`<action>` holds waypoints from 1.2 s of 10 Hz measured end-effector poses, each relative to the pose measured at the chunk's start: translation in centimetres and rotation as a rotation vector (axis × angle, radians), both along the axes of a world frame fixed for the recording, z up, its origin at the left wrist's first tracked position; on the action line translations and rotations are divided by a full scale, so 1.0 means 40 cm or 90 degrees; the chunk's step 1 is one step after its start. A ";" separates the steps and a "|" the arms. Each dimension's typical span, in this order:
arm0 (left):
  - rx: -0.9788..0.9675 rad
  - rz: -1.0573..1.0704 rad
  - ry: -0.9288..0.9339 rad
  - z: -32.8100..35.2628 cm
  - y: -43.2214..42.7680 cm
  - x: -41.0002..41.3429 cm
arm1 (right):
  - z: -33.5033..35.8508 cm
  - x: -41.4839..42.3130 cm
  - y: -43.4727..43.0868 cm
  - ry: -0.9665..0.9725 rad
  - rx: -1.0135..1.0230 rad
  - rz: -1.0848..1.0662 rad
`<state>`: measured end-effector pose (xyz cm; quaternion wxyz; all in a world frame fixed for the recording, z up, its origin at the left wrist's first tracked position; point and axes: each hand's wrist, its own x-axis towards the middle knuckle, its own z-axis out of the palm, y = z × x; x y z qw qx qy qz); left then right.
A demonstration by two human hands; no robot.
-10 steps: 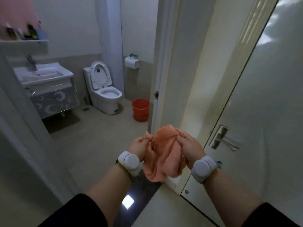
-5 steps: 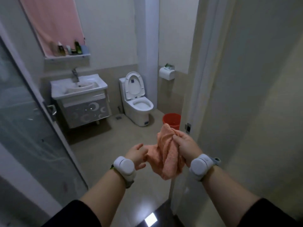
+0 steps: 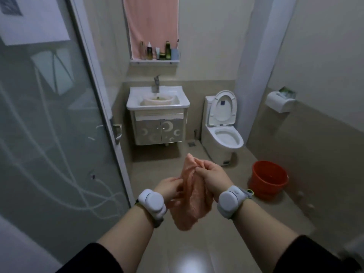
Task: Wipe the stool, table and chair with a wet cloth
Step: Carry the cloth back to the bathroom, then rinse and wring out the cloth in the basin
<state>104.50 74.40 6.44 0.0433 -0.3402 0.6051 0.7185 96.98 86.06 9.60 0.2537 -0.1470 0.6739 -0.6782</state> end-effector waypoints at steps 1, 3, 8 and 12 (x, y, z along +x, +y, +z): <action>0.002 0.030 -0.024 0.004 -0.091 -0.077 | 0.012 -0.079 -0.088 0.000 0.017 0.016; 0.014 0.051 -0.027 0.000 -0.288 -0.272 | 0.018 -0.274 -0.270 -0.004 0.022 0.036; 0.227 0.174 0.065 -0.012 -0.581 -0.834 | -0.036 -0.876 -0.647 -0.034 -0.028 0.131; 0.053 0.276 0.031 -0.078 -0.926 -1.322 | -0.114 -1.391 -0.968 -0.035 0.069 0.179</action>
